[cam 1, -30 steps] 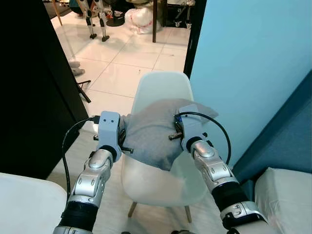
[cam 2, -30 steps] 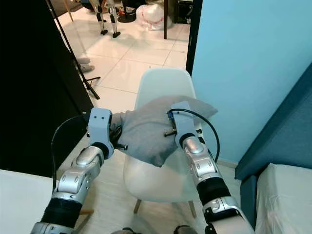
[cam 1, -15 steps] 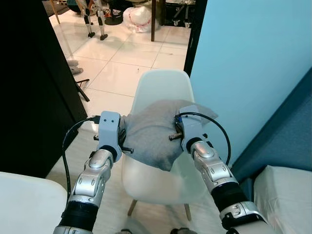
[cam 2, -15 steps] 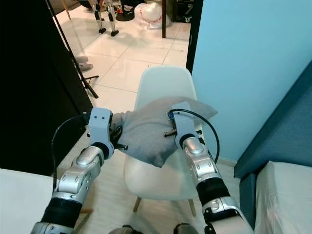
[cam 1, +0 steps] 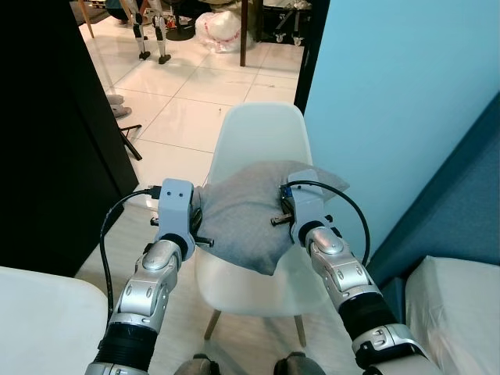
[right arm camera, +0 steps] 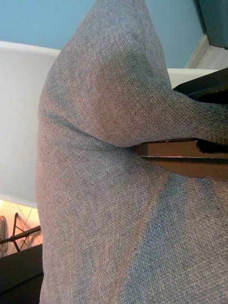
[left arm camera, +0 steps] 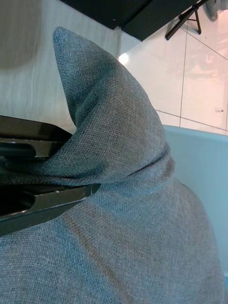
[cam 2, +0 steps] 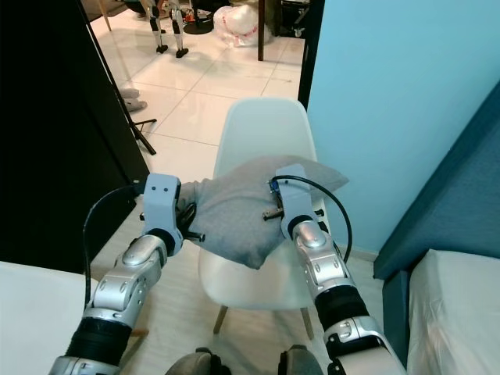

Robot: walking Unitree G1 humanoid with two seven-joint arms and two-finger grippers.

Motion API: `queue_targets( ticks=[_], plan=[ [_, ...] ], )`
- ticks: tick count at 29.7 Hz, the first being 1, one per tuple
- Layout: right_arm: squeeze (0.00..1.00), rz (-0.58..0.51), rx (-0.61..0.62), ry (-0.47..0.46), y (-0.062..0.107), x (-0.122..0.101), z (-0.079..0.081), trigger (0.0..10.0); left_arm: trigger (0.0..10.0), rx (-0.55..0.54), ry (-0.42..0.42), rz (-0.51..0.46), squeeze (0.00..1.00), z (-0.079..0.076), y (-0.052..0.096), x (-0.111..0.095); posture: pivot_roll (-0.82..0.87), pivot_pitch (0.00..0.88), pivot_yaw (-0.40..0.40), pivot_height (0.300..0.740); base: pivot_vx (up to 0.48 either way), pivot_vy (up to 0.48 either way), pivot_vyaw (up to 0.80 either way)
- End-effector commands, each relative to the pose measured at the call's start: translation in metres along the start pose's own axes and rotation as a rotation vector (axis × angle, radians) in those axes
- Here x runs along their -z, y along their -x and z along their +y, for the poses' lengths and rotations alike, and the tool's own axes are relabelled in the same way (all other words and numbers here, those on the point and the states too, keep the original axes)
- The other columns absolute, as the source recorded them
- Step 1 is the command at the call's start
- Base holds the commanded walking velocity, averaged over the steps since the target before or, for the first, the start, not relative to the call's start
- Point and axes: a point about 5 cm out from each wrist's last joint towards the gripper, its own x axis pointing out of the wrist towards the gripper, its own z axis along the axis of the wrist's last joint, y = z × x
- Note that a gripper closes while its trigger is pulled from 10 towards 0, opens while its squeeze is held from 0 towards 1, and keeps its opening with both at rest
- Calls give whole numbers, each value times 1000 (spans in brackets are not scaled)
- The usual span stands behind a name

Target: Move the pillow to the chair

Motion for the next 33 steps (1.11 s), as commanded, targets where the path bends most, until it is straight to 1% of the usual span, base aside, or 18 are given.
queue_targets(
  ticks=[1, 10, 25, 26, 29, 30, 33],
  plan=[
    [0, -7, 64, 8, 0, -3, -14, 10000, 10000, -52, -20, 11, 0, 12, 2, 3, 28, 94, 21, 651, 0, 0, 0],
    [0, -6, 73, -1, 1, -2, -16, 10000, 10000, -52, -24, 10, 0, 13, 1, 2, 29, 99, 24, 621, 0, 0, 0],
    [0, -14, 80, 1, 1, -4, -18, 10000, 10000, -49, -30, 15, 0, 12, 1, 4, 28, 101, 26, 621, 0, 0, 0],
    [0, -22, 68, -20, 1, -4, -17, 10000, 10000, -48, -32, 14, 0, 12, 1, 4, 27, 103, 26, 611, 0, 0, 0],
    [0, -20, 66, -19, 1, -4, -17, 10000, 10000, -47, -33, 14, 0, 12, 1, 3, 28, 105, 25, 606, 0, 0, 0],
    [0, -17, 63, -14, 0, -3, -17, 10000, 10000, -48, -38, 15, 0, 12, 0, 4, 28, 106, 24, 596, 0, 0, 0],
    [0, -13, 58, -1, -1, -3, -16, 10000, 10000, -50, -43, 18, 0, 12, 0, 4, 30, 108, 22, 596, 0, 0, 0]
  ],
)
